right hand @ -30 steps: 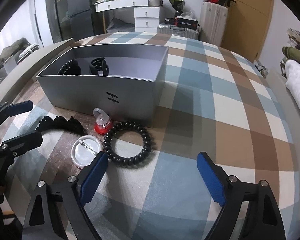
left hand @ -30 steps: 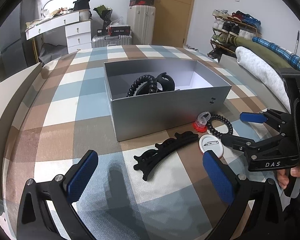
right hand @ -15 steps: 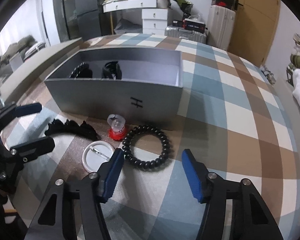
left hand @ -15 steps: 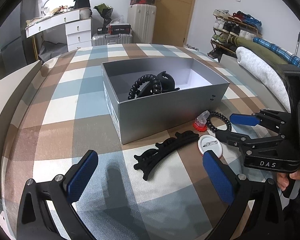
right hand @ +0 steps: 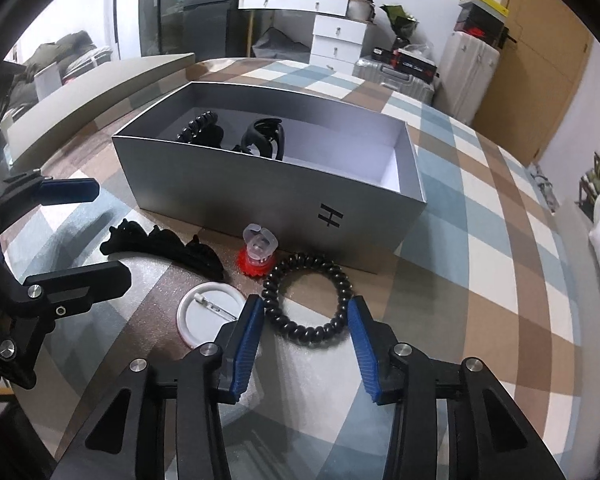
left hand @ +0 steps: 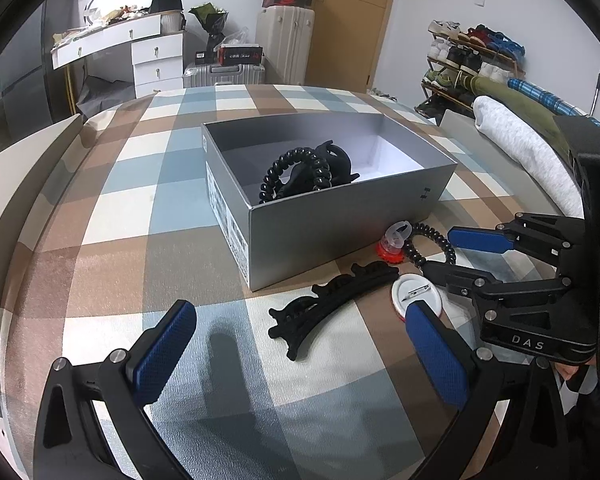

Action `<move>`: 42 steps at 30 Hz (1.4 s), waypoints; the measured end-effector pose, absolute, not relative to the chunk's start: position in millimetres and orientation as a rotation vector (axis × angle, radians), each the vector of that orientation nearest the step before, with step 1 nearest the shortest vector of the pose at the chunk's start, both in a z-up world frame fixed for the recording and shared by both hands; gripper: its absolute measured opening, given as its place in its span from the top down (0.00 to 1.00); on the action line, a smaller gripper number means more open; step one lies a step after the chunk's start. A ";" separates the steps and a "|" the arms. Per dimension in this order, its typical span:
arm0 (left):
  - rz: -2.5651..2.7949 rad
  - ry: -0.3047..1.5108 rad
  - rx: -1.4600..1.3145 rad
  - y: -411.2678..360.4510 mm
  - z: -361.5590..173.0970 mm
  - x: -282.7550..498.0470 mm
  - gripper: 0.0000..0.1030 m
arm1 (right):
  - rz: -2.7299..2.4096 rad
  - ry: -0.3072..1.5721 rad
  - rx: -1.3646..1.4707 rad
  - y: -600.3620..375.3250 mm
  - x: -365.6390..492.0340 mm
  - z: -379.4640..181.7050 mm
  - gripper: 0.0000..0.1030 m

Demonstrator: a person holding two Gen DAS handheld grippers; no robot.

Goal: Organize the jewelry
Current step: 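Close the right tool on the black beaded coil bracelet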

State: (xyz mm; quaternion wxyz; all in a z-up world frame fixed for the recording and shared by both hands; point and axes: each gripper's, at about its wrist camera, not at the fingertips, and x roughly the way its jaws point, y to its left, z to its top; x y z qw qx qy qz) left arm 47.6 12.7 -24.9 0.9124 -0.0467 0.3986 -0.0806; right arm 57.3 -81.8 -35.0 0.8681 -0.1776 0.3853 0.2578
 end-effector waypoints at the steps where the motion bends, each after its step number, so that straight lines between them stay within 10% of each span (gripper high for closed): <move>1: -0.166 0.822 -0.097 12.8 -25.1 47.4 0.01 | 0.543 0.808 -0.367 -82.8 58.0 -35.0 0.61; 10: -0.166 0.823 -0.096 12.9 -24.9 47.5 0.01 | 0.564 0.806 -0.368 -94.5 49.4 -31.1 0.55; 25: -0.168 0.828 -0.112 13.5 -24.8 47.0 0.01 | 0.663 0.849 -0.428 -65.6 64.4 -35.5 0.91; 42: -0.139 0.863 -0.118 14.7 -28.2 51.8 0.01 | 0.725 0.699 -0.062 -123.3 31.6 -10.3 0.92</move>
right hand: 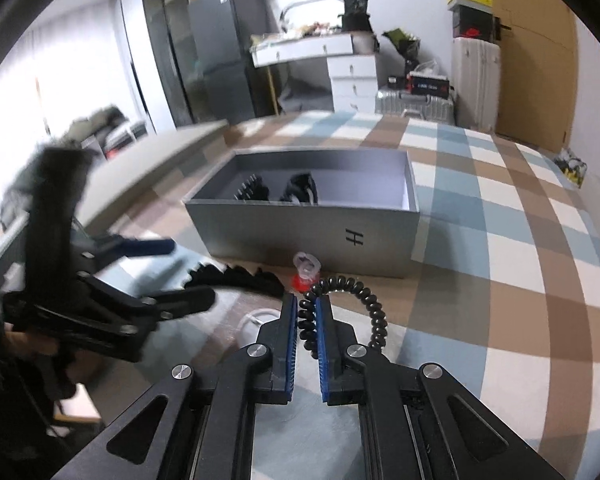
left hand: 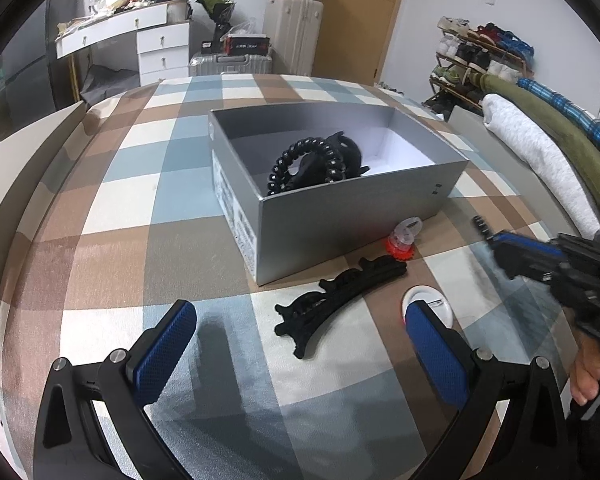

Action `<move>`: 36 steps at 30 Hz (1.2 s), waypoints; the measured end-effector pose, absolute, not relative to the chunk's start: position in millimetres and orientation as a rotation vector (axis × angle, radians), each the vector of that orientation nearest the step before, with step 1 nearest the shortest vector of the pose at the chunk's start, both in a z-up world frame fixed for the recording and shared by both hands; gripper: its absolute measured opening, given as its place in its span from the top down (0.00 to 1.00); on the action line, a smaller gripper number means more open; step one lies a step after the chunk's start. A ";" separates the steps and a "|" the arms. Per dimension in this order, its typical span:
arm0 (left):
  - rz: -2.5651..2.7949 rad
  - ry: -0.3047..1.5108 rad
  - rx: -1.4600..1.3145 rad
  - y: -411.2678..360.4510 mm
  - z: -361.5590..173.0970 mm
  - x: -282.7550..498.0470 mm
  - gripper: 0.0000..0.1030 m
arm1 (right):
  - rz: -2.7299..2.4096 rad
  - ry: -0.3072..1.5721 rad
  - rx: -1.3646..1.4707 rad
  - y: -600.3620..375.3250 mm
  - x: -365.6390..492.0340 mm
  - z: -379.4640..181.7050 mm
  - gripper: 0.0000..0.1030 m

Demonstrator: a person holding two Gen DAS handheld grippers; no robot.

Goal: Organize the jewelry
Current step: 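Close the right tool on the black beaded coil bracelet, then close the left tool on a black claw clip while the right tool holds the bracelet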

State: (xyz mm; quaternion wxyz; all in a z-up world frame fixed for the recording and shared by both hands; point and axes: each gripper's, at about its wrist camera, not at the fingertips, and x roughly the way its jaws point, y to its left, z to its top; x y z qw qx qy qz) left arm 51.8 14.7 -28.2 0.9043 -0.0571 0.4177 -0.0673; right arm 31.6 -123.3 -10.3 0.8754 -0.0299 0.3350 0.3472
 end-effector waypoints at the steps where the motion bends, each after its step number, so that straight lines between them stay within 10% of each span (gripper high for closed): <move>1: -0.135 0.868 -0.121 15.2 -28.8 52.3 0.01 | 0.735 0.685 -0.038 -125.5 30.1 -8.1 0.92; 10: -0.135 0.896 -0.087 8.5 -30.7 55.8 0.05 | 0.766 0.652 0.138 -142.4 34.8 -4.0 0.92; 19: -0.145 0.869 0.031 -6.4 -30.4 49.2 0.74 | 0.768 0.651 0.131 -140.6 31.2 -5.7 0.92; 36: -0.254 0.806 0.054 -10.4 -17.9 38.4 0.80 | 0.768 0.619 0.160 -147.5 30.4 -1.7 0.92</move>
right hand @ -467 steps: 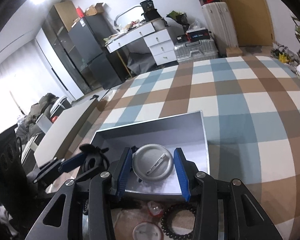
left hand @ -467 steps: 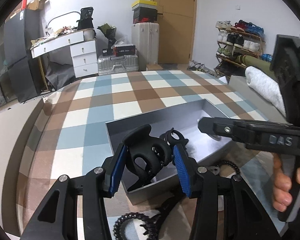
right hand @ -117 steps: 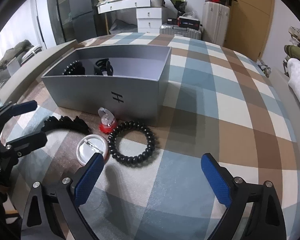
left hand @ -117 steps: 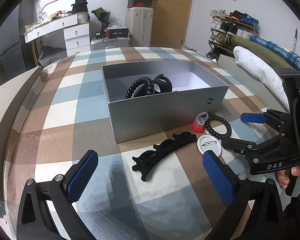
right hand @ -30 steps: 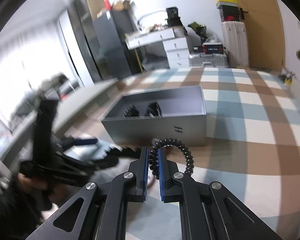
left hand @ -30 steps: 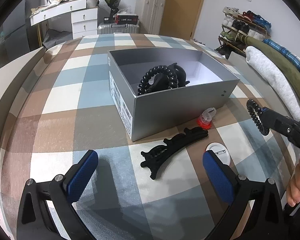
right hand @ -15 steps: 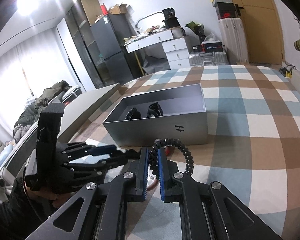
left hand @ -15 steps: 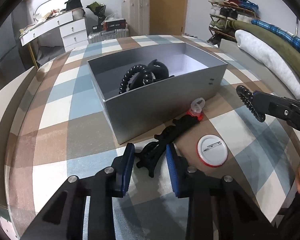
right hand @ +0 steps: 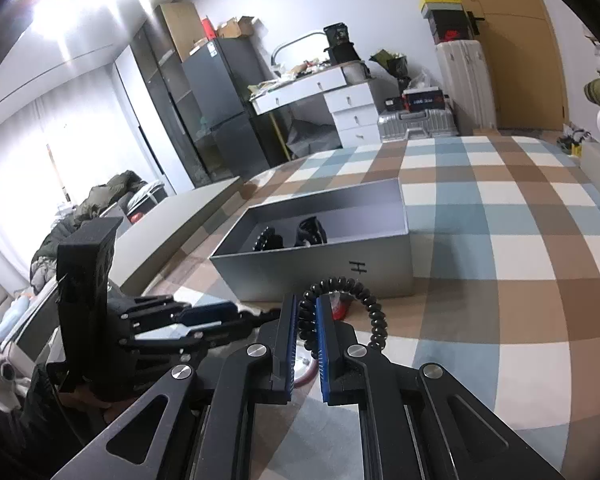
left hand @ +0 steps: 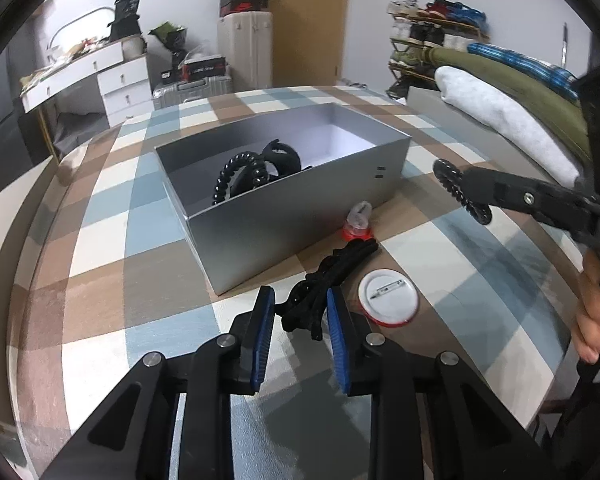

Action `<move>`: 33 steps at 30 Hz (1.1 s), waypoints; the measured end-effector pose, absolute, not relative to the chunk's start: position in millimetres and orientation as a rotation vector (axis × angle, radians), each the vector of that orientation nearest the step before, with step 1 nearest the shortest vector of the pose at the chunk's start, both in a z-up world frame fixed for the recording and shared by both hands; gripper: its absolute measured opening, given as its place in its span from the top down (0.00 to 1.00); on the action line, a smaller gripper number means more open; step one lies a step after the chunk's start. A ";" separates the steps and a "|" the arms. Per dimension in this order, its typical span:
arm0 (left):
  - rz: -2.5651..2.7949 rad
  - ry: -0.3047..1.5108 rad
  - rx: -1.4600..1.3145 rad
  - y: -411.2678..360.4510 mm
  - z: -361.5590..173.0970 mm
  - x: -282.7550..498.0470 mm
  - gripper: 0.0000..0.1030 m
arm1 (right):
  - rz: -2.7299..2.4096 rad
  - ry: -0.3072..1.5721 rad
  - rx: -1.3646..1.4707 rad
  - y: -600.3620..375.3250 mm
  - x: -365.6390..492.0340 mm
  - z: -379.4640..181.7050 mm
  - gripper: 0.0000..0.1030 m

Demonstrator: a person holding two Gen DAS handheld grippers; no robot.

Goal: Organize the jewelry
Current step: 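Close the left tool on a black claw clip while the right tool holds the bracelet, then carry the bracelet and the claw clip down into the grey box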

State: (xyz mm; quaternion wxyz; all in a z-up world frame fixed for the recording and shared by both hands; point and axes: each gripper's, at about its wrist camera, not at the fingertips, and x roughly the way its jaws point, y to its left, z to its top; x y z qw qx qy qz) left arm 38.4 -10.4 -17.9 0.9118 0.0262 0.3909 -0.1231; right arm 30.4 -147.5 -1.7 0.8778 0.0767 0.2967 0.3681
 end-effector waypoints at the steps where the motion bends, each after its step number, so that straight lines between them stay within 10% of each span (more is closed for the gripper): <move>1: -0.260 0.802 0.051 -10.1 -16.3 37.5 0.80 | 0.767 0.619 0.163 -148.5 31.0 -1.2 0.92; 33: -0.309 0.625 -0.070 10.7 28.7 24.4 0.82 | 0.753 0.593 0.184 -153.4 35.3 7.4 0.92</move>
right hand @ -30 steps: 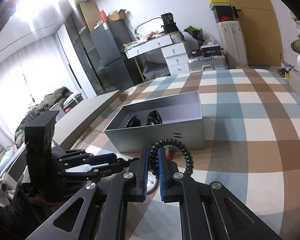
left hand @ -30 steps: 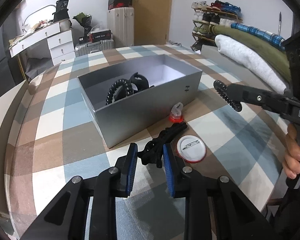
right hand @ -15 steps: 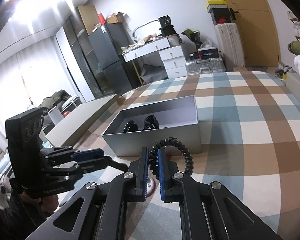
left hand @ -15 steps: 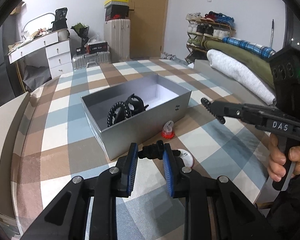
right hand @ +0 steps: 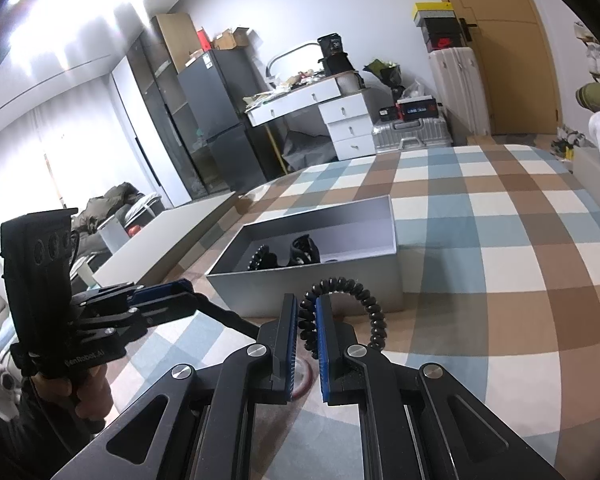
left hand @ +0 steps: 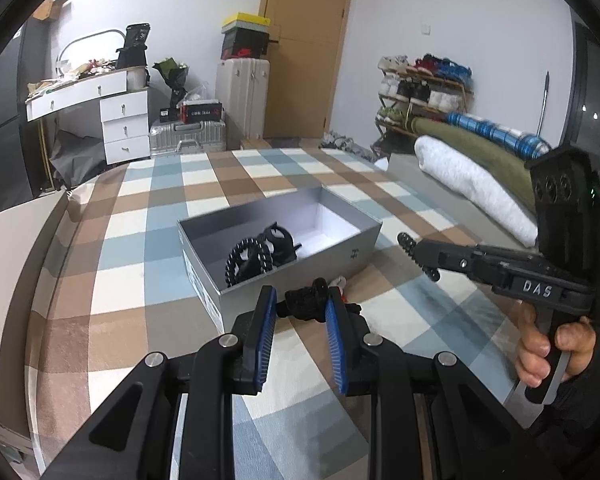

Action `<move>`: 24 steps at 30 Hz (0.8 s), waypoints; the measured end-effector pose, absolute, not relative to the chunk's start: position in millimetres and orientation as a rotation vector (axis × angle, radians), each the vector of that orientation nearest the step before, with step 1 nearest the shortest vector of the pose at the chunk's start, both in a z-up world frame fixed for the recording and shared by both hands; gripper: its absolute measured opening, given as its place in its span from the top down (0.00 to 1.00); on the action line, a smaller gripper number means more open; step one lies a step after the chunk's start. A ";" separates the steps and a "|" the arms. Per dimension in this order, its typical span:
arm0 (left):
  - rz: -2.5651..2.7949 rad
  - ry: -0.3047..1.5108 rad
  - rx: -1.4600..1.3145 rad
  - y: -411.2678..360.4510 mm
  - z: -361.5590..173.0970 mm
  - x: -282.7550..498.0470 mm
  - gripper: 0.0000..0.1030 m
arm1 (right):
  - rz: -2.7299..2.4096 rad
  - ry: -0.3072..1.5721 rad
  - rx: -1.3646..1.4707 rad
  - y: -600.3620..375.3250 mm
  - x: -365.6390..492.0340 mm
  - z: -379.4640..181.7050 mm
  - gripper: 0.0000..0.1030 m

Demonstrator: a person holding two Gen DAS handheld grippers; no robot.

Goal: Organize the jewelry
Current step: 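Carry the bracelet and the claw clip down into the grey box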

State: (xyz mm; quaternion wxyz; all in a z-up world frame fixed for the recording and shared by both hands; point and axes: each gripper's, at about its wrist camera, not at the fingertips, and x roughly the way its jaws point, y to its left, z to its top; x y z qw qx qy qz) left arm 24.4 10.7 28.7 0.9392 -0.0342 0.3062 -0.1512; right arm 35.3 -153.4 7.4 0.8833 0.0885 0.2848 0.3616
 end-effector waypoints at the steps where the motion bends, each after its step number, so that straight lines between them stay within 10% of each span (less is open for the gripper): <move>1: -0.308 0.616 -0.078 12.3 31.6 24.2 0.82 | 0.753 0.590 0.184 -153.2 34.9 8.6 0.92; 24: -0.242 0.527 -0.191 27.7 46.6 70.5 0.82 | 0.805 0.597 0.232 -128.9 87.7 28.7 0.92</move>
